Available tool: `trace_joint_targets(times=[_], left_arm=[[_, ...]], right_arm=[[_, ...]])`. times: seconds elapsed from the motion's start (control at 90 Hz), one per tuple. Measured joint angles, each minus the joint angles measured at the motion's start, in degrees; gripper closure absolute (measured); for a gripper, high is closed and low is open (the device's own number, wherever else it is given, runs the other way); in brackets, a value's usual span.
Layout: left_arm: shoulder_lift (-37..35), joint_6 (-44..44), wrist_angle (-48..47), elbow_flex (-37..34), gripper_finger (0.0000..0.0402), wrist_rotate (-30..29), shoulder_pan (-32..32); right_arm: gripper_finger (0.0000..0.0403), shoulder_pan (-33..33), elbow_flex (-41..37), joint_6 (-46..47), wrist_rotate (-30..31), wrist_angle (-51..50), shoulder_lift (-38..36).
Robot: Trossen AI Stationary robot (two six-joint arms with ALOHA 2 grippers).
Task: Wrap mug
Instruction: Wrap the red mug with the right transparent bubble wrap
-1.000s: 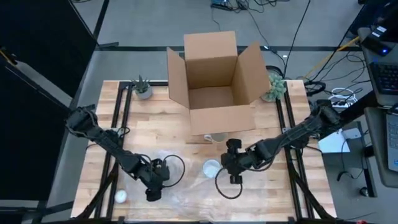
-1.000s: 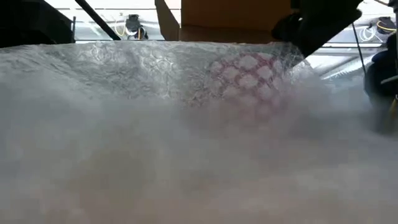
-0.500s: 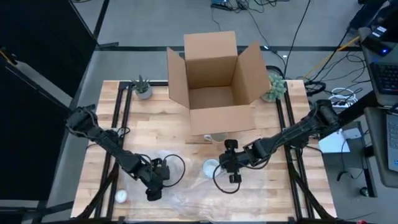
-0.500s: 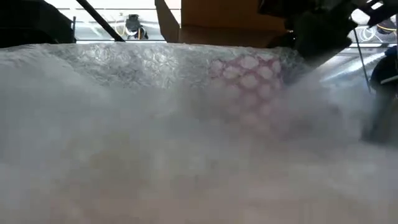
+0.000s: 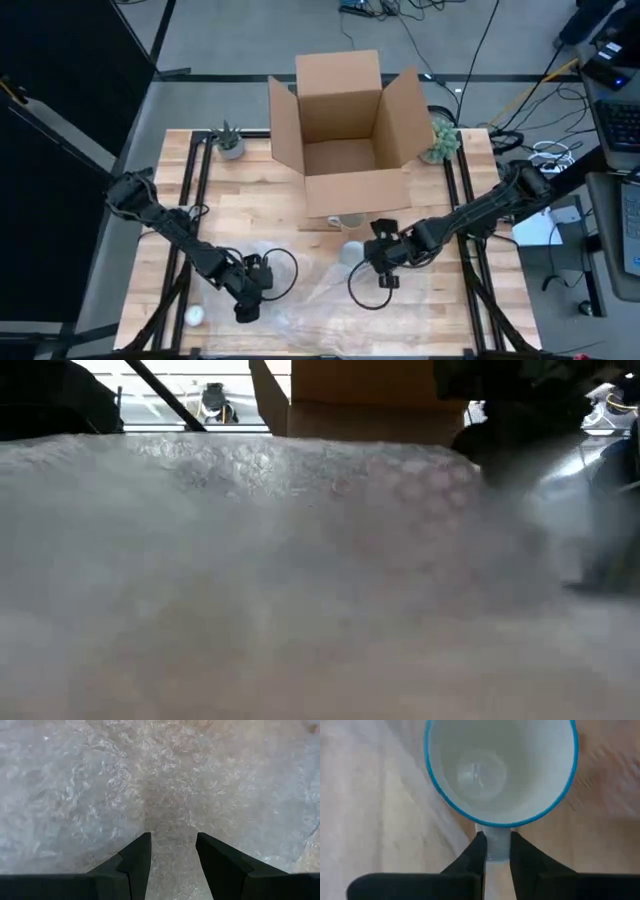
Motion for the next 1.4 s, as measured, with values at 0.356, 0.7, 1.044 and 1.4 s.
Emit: trace_joint_targets(times=[0.356, 0.7, 1.044, 1.4], left_arm=[[0.0, 0.0, 0.1, 0.0, 0.0251, -0.1, 0.0], [0.0, -0.1, 0.0, 0.0, 0.0251, -0.2, 0.0], [0.0, -0.4, 0.0, 0.0, 0.0251, -0.2, 0.0], [-1.0, -0.4, -3.9, 2.5, 0.0251, 0.0, 0.0]], right_arm=[[0.0369, -0.3, 0.0, 10.0, 4.8, -23.4, -5.1], [0.0351, -0.7, -9.7, 25.3, 3.0, -26.8, -8.6], [0.0216, -0.7, -8.3, 24.8, 3.0, -24.8, -8.7], [0.0218, 2.0, 2.9, 23.9, -9.9, -29.6, -10.2]])
